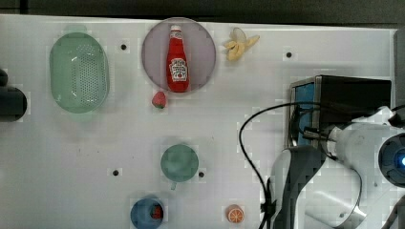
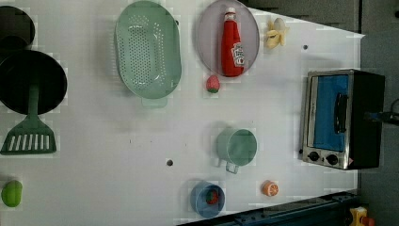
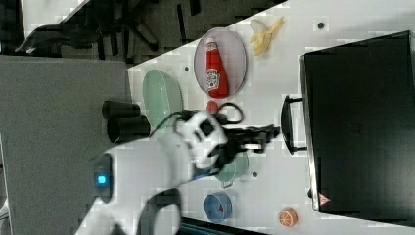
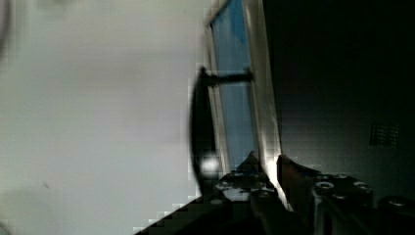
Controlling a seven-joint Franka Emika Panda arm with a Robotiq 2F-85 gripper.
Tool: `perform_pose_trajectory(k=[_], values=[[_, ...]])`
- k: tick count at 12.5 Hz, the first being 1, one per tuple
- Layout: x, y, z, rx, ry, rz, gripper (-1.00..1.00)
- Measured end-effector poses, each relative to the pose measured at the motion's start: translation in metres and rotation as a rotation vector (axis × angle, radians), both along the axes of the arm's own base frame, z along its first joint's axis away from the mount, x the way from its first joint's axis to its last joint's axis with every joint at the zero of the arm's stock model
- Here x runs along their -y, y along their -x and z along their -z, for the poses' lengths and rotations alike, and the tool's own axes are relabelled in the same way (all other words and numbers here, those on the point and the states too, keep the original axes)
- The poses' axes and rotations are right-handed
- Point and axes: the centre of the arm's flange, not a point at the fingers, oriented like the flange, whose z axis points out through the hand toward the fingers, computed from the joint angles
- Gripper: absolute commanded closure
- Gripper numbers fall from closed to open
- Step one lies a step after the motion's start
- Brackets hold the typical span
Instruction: Flap open oven.
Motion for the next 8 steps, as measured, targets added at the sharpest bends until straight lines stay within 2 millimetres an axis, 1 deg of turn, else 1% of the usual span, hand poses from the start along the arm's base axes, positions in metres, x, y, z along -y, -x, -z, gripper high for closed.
perform_pose_trajectory(k=[1, 2, 3, 5, 8], values=[[0.011, 0.005, 0.015, -0.034, -0.002, -0.016, 0.65], [0.018, 0.008, 0.029, -0.061, -0.004, -0.029, 0.65], [0.019, 0.009, 0.042, -0.079, -0.005, -0.043, 0.65], [0.014, 0.008, 0.063, -0.124, -0.015, -0.070, 0.65], [0.007, -0.003, 0.083, -0.130, 0.006, -0.111, 0.65]])
